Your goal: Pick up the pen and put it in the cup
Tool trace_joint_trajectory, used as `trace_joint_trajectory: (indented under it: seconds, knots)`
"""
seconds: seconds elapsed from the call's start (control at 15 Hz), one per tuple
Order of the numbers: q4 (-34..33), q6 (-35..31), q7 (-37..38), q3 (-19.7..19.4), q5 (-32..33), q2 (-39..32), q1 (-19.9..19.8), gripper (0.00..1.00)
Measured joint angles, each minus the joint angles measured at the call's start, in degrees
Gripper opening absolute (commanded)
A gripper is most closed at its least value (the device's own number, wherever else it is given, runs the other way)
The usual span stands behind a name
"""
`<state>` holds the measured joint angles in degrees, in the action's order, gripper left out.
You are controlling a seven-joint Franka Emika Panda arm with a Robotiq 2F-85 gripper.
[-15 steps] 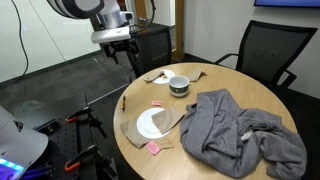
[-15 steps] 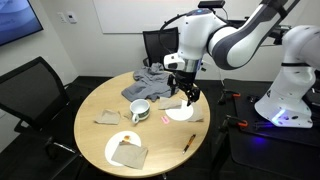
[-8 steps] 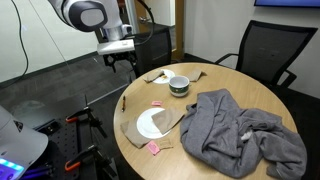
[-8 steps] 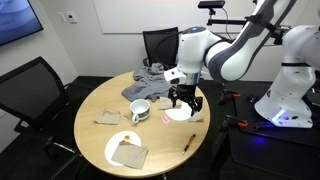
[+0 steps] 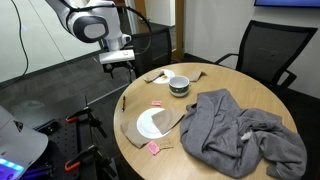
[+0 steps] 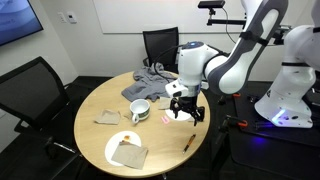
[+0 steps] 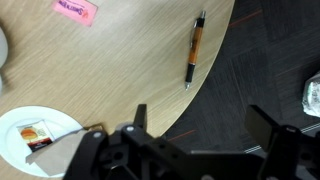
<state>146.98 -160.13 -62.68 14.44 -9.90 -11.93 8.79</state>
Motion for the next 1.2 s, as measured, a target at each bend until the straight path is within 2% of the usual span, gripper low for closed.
trace_joint_trajectory:
  seconds: [0.4, 1.0, 1.2]
  knots:
    - [0.0, -4.6, 0.1, 2.4, 1.8, -5.1, -1.5, 1.00]
    - [0.2, -9.1, 5.9, 2.0, 13.9, -10.6, -1.8, 1.00]
    - [0.2, -10.6, 8.1, 1.7, 16.0, -12.2, -1.7, 1.00]
